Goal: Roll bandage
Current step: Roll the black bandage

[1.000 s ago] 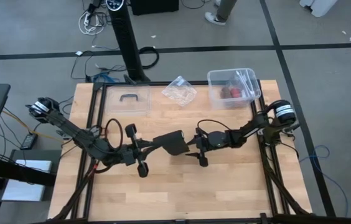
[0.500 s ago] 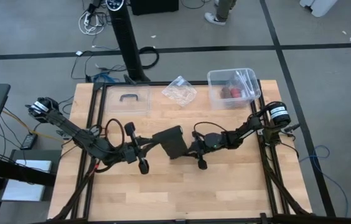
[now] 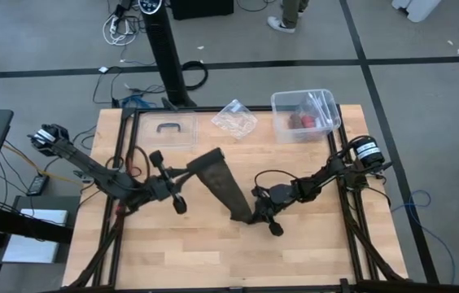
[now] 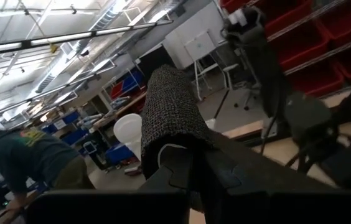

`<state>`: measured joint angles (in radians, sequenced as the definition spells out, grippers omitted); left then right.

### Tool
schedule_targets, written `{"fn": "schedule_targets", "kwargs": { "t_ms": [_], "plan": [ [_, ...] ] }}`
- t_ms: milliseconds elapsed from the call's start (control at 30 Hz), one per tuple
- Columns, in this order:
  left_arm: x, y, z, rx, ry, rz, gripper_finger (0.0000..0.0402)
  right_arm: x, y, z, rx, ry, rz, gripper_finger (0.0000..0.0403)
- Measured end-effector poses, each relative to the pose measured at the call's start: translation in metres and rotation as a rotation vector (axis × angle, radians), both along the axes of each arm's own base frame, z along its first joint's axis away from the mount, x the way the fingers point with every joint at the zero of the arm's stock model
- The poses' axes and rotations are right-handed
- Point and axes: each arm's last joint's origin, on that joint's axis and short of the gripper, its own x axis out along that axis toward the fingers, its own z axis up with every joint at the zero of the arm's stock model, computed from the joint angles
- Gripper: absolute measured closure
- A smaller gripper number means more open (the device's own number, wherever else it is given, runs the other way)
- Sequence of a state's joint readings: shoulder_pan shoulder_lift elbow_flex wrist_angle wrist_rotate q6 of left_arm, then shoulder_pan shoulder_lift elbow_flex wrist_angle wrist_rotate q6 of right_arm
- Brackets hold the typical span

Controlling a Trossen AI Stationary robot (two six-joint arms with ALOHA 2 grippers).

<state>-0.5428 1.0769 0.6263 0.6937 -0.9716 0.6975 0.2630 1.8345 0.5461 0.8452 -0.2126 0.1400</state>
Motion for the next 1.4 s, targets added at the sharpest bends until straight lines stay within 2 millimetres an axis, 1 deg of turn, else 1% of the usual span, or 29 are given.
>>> {"fn": "schedule_targets", "kwargs": {
  "t_ms": [167, 400, 467, 600, 800, 967, 1167, 1267, 1400],
  "plan": [
    [-0.019, 0.013, -0.013, 0.005, 0.017, 0.002, 0.0383, -0.001, 0.004, 0.013, 0.028, -0.034, 0.008, 0.04],
    [-0.044, 0.027, -0.032, -0.008, 0.007, -0.003, 0.0383, -0.011, 0.025, 0.037, 0.114, -0.076, 0.072, 0.0401],
    [-0.05, 0.031, -0.036, -0.008, 0.007, -0.003, 0.0383, -0.014, 0.033, 0.047, 0.132, -0.101, 0.083, 0.0401],
    [-0.061, 0.037, -0.041, -0.035, -0.021, -0.008, 0.0383, -0.018, 0.047, 0.071, 0.154, -0.188, 0.093, 0.0401],
    [-0.067, 0.041, -0.051, -0.085, -0.022, -0.016, 0.0383, -0.014, 0.052, 0.122, 0.179, -0.367, 0.102, 0.0401],
    [-0.065, 0.043, -0.062, -0.129, 0.017, 0.004, 0.0383, -0.004, 0.048, 0.172, 0.115, -0.505, 0.076, 0.0401],
    [-0.064, 0.043, -0.076, -0.208, 0.082, -0.003, 0.0383, 0.013, 0.036, 0.225, -0.029, -0.575, -0.023, 0.0401],
    [-0.063, 0.041, -0.08, -0.254, 0.098, -0.051, 0.0383, 0.02, 0.025, 0.25, -0.091, -0.601, -0.089, 0.0401],
    [-0.058, 0.038, -0.087, -0.283, 0.13, -0.088, 0.0383, 0.026, 0.009, 0.278, -0.144, -0.665, -0.187, 0.0401]
  ]
}}
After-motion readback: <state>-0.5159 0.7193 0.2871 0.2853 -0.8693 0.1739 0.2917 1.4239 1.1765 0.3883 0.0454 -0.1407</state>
